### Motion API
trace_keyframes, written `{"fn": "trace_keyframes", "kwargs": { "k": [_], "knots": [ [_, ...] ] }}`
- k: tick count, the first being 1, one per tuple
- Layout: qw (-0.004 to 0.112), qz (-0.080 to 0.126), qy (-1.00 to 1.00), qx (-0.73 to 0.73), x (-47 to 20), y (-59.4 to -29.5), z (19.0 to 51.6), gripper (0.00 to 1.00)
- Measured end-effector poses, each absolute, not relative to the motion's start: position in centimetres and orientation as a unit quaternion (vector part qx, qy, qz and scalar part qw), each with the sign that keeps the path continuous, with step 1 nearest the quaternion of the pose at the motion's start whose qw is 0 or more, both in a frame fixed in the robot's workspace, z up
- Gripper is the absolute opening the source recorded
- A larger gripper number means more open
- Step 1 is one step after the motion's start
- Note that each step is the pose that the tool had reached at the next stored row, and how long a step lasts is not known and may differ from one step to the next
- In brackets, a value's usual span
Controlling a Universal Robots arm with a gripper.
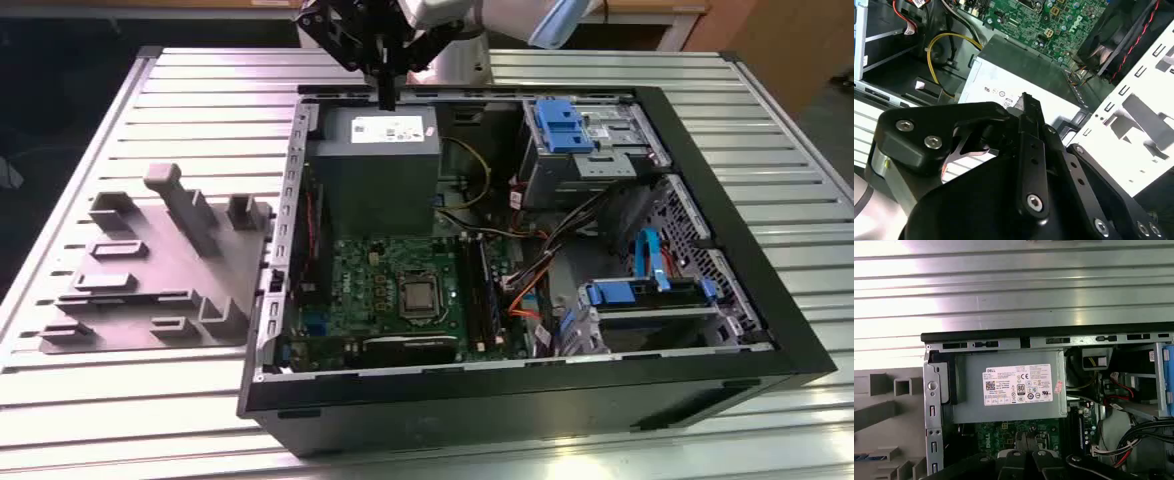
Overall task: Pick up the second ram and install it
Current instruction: 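Reach for the second ram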
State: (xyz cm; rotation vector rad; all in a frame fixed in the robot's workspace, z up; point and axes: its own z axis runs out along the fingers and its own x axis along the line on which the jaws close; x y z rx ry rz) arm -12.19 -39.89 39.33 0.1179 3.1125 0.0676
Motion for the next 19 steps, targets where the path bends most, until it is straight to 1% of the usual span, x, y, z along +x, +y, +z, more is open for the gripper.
{"fn": "trace_keyframes", "kwargs": {
  "k": [19],
  "knots": [
    [0.013,0.022,0.999,0.038,-12.93,-39.89,39.33,0.10]
  ]
}}
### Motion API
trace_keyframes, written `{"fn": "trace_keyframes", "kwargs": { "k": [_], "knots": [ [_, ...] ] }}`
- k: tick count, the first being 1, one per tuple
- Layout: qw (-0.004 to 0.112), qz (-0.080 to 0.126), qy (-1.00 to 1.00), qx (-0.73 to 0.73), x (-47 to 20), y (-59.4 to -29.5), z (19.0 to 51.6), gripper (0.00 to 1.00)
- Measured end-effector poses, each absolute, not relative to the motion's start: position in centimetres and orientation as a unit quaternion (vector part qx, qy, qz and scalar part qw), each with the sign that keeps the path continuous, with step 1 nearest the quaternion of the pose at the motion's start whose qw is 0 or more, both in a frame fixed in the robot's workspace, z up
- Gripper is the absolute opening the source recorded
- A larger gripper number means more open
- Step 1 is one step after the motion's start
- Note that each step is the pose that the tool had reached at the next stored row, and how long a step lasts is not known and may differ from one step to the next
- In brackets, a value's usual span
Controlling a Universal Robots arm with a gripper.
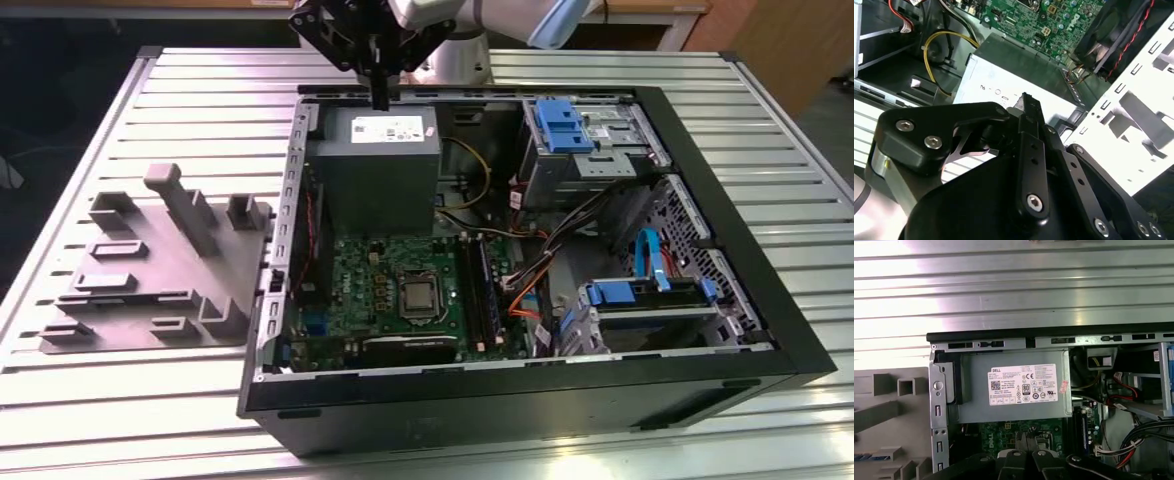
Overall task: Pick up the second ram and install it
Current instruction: 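Reach for the second ram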
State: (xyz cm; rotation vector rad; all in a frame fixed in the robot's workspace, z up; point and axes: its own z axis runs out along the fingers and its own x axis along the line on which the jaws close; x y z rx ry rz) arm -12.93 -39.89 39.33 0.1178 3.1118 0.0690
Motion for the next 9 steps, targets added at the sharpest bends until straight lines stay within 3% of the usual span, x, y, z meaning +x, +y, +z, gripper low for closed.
{"fn": "trace_keyframes", "kwargs": {
  "k": [9],
  "knots": [
    [0.016,0.023,0.999,0.038,-15.0,-39.9,39.3,0.10]
  ]
}}
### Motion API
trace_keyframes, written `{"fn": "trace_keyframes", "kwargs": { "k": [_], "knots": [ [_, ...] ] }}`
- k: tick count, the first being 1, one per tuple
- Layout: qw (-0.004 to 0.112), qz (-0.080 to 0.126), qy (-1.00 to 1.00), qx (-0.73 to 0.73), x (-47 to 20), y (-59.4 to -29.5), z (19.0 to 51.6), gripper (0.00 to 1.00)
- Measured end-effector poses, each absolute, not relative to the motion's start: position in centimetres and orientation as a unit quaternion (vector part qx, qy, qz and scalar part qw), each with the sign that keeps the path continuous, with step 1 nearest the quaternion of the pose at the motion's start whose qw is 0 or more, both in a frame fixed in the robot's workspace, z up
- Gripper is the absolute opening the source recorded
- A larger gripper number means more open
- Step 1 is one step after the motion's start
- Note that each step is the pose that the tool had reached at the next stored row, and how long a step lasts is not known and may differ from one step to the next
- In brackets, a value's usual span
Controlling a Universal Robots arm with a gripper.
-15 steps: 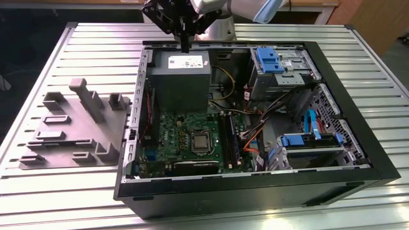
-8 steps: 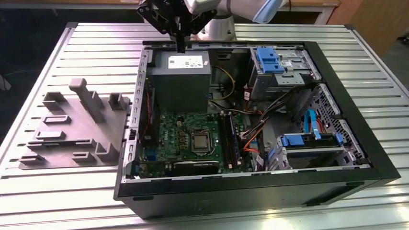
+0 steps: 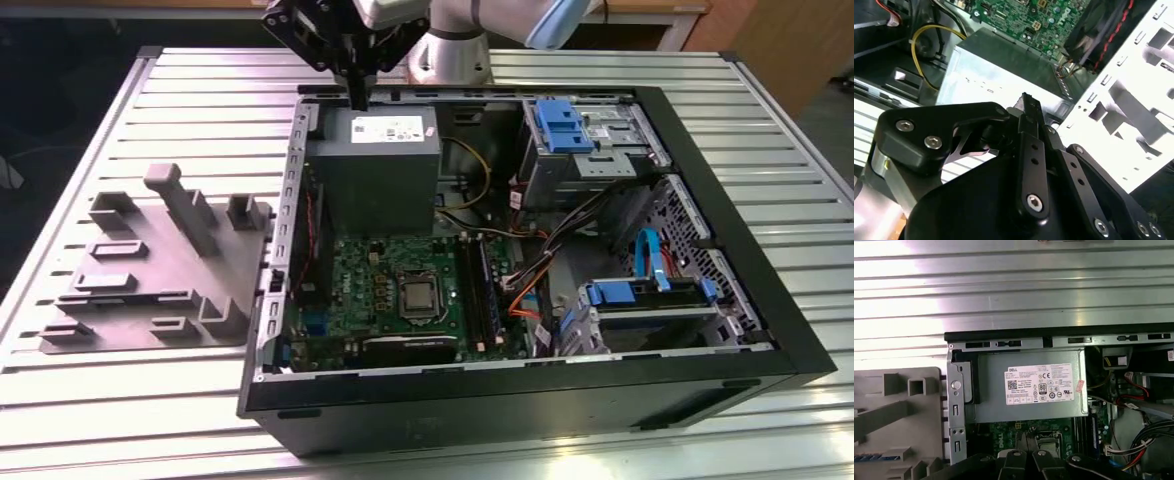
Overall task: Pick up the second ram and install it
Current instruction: 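Reach for the second ram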
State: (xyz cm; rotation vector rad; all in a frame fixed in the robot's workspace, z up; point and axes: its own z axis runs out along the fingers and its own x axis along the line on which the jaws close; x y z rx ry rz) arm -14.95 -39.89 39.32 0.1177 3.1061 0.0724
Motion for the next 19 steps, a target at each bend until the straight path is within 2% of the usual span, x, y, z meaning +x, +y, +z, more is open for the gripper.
{"fn": "trace_keyframes", "kwargs": {
  "k": [19],
  "knots": [
    [0.022,0.024,0.999,0.038,-20.6,-39.9,39.2,0.10]
  ]
}}
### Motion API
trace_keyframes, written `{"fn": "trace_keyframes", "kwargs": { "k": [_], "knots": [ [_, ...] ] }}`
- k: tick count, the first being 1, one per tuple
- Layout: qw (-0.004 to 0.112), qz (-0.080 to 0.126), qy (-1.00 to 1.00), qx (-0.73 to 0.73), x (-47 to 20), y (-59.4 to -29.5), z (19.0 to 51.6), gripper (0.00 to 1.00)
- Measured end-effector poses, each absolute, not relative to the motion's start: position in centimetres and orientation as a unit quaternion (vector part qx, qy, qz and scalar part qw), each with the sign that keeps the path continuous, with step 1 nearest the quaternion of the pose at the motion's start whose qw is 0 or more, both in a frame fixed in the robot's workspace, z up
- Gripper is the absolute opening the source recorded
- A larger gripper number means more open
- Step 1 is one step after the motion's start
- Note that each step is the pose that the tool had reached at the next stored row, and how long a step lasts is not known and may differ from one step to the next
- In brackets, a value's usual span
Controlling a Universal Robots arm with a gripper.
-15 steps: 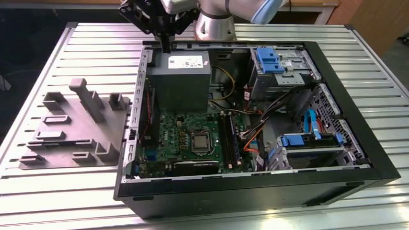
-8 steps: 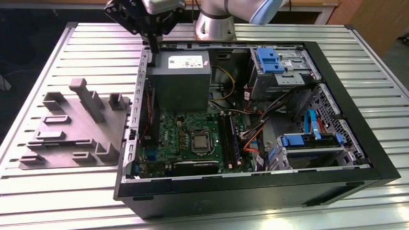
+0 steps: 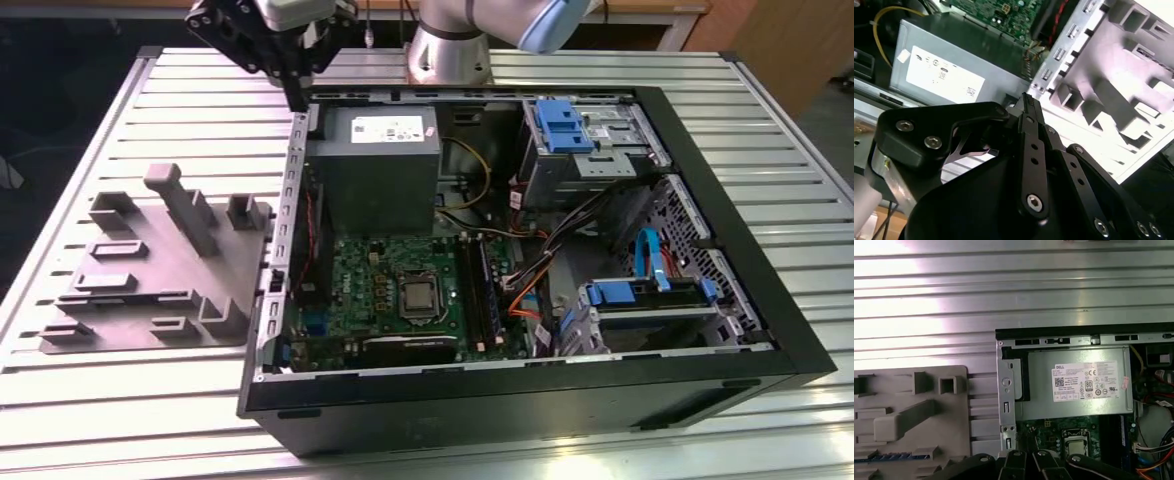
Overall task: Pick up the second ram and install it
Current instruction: 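Reach for the second ram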
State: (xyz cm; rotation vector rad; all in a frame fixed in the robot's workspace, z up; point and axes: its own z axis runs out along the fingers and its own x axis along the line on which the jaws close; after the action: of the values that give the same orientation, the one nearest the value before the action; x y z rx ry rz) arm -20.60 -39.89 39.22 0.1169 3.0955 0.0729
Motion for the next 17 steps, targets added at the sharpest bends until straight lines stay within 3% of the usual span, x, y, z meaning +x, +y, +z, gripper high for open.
{"fn": "trace_keyframes", "kwargs": {
  "k": [17],
  "knots": [
    [0.022,0.024,0.999,0.038,-23.8,-40.3,38.3,0.10]
  ]
}}
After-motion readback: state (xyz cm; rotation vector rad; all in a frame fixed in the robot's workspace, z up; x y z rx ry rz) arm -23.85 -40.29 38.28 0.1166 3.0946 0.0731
